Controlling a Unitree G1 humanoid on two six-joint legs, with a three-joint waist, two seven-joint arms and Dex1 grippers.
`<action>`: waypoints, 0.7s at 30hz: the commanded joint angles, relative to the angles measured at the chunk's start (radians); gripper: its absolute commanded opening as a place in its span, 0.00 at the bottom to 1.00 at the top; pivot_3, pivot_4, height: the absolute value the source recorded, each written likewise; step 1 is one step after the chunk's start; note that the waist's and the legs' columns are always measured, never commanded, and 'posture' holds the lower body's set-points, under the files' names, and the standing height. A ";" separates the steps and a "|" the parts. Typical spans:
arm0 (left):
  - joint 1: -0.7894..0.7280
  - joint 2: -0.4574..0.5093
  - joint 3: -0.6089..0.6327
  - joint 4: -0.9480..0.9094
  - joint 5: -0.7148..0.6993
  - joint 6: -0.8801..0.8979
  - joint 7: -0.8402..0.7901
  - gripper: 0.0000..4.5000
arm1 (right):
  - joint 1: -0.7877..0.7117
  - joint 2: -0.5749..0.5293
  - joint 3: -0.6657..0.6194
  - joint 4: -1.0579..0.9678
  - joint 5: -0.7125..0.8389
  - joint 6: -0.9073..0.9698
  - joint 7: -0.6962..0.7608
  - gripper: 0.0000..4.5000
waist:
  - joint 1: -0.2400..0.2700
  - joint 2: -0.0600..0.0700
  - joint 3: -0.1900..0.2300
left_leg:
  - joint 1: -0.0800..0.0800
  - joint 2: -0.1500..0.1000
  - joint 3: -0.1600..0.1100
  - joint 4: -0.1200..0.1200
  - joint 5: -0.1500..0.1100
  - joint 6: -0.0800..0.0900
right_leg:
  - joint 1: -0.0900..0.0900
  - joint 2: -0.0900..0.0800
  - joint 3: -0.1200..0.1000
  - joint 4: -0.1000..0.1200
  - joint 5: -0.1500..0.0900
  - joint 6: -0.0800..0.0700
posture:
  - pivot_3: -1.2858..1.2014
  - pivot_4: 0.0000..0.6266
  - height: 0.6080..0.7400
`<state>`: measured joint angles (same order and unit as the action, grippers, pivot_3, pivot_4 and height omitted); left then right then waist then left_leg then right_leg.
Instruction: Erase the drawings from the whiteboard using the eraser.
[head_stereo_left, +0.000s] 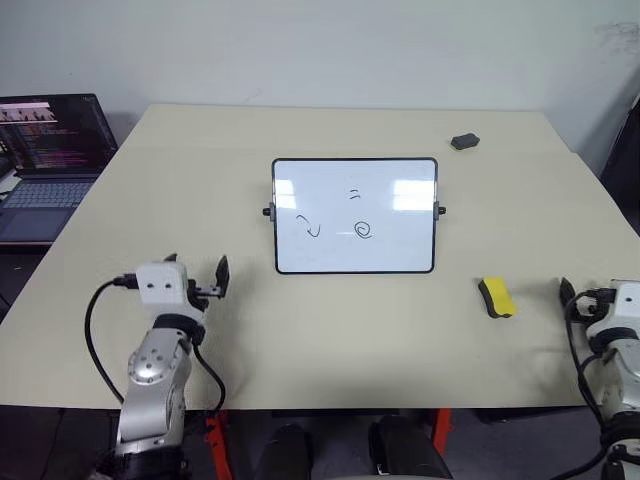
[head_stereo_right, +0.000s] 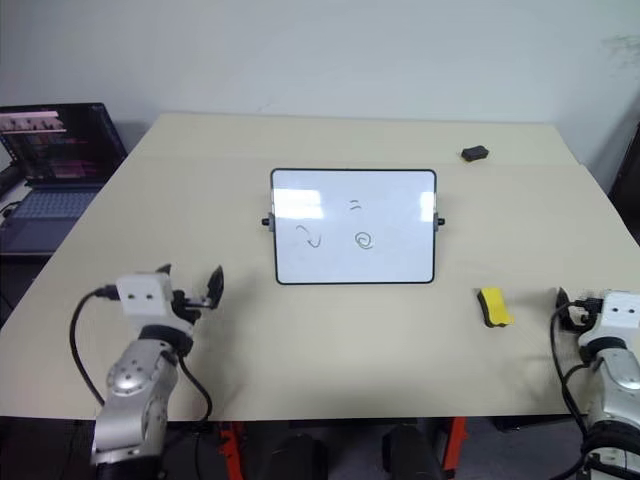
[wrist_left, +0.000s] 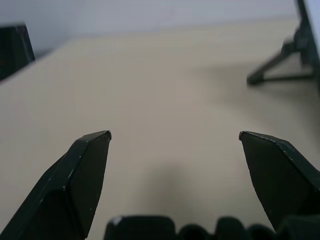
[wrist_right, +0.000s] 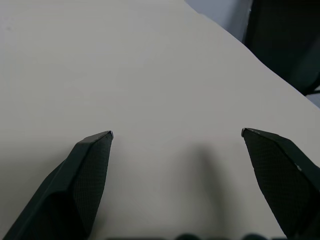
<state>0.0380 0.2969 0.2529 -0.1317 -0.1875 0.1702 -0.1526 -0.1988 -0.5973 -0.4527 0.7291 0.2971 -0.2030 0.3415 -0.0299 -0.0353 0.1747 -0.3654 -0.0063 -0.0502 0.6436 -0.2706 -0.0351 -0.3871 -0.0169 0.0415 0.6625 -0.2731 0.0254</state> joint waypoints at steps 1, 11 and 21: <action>-0.008 0.008 0.033 0.009 -0.034 0.000 -0.026 1.00 | -0.011 -0.017 -0.042 -0.021 0.062 0.120 0.018 0.99 | 0.001 0.000 0.000 | 0.000 0.000 0.000 0.000 0.000 0.000 | 0.000 0.000 0.000 0.000 0.000 0.000 | 0.52 0.24 1.00; 0.029 0.040 0.121 -0.082 -0.115 0.016 -0.070 1.00 | 0.045 0.000 -0.072 -0.241 0.074 0.237 -0.055 0.99 | 0.002 0.000 0.000 | 0.000 0.000 0.000 0.001 0.000 0.000 | 0.000 0.000 0.000 -0.001 0.000 0.000 | 0.52 0.24 1.00; -0.057 0.232 0.194 -0.152 -0.325 0.117 -0.309 1.00 | 0.177 0.123 -0.083 -0.664 0.123 0.344 -0.148 0.99 | 0.003 0.004 0.003 | 0.000 0.001 0.000 0.001 0.000 0.000 | 0.000 0.000 0.000 0.000 -0.003 0.005 | 0.52 0.24 1.00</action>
<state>0.0250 0.4935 0.4163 -0.2448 -0.4610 0.2865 -0.4043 -0.0254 -0.4738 -0.5173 0.1824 0.3904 0.1097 0.2173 -0.0273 -0.0312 0.1774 -0.3661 -0.0054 -0.0513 0.6444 -0.2706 -0.0351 -0.3878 -0.0163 0.0407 0.6629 -0.2761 0.0301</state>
